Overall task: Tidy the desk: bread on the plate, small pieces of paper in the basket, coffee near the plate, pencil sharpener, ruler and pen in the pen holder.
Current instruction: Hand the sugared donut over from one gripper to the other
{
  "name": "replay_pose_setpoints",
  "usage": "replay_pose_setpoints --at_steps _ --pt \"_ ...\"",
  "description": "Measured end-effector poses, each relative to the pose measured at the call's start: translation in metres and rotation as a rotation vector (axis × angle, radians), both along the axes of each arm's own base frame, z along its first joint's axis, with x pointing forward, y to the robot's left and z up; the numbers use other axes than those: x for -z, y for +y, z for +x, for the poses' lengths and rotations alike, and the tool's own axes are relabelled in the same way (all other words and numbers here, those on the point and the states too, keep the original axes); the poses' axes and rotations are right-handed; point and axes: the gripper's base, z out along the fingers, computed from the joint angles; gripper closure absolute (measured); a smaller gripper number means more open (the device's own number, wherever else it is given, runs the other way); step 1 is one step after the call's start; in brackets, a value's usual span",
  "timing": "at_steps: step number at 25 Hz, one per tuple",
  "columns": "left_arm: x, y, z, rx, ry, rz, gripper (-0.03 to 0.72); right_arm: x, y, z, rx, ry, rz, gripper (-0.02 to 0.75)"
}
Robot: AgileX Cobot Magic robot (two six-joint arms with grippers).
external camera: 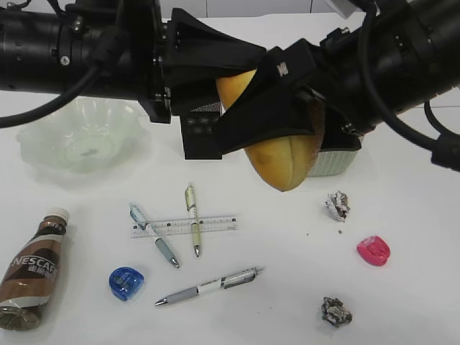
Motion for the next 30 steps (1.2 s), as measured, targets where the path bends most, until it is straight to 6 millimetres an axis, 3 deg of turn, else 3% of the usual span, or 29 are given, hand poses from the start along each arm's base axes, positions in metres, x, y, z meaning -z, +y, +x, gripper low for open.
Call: replay_pose_setpoints --at_steps 18,26,30 --pt "-0.001 0.034 0.02 -0.089 0.072 -0.02 0.515 0.003 -0.003 0.001 -0.008 -0.021 -0.049 0.099" --pt "0.004 0.079 0.04 -0.206 0.054 0.037 0.515 0.007 -0.006 0.0 -0.034 -0.031 -0.108 0.118" --pt "0.007 0.101 0.048 -0.239 0.023 0.165 0.515 0.011 -0.009 -0.001 -0.058 -0.04 -0.167 0.149"
